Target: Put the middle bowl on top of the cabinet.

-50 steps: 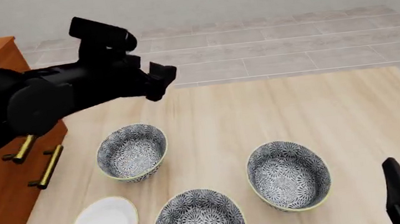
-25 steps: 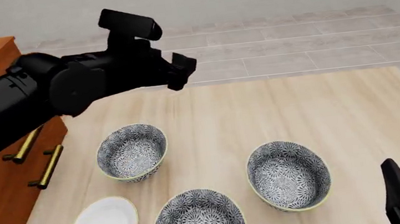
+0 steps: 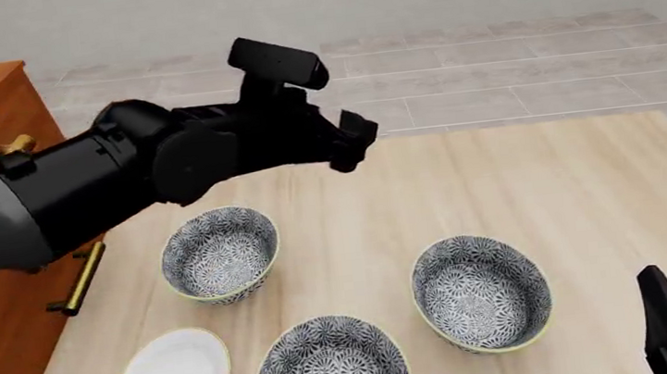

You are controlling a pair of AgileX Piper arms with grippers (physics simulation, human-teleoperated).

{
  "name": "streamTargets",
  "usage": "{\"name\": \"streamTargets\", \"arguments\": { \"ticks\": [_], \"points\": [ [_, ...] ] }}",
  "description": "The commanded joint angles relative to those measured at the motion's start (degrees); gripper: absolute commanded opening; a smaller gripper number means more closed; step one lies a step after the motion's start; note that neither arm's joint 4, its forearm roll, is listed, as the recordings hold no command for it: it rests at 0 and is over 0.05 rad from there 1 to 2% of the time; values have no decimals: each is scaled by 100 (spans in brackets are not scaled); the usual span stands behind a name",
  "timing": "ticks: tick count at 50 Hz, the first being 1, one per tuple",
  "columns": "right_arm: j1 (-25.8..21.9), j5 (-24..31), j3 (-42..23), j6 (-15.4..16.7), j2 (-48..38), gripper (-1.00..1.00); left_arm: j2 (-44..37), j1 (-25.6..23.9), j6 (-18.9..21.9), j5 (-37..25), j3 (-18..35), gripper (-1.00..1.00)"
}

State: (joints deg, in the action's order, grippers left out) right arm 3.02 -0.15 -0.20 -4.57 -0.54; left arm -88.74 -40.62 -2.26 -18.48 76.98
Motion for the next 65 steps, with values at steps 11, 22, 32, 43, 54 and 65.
{"name": "streamTargets", "arguments": {
  "ticks": [11, 22, 32, 43, 54, 65],
  "points": [
    [39, -12, -6, -113, 46, 100, -504, -790, -385, 143, 56, 100],
    [16, -25, -18, -139, 50, 100, -815, -1020, -540, 237, 109, 100],
    [-26, -139, 7, -184, 52, 100, -1021, -957, -690, 370, -13, 100],
    [4, -142, 12, -232, 52, 100, -1238, -906, -846, 525, -177, 100],
    [0, -141, 12, -233, 52, 100, -1467, -919, -987, 657, -266, 100],
    [-10, -129, -1, -237, 52, 100, -1661, -862, -1249, 619, -237, 100]
  ]
}}
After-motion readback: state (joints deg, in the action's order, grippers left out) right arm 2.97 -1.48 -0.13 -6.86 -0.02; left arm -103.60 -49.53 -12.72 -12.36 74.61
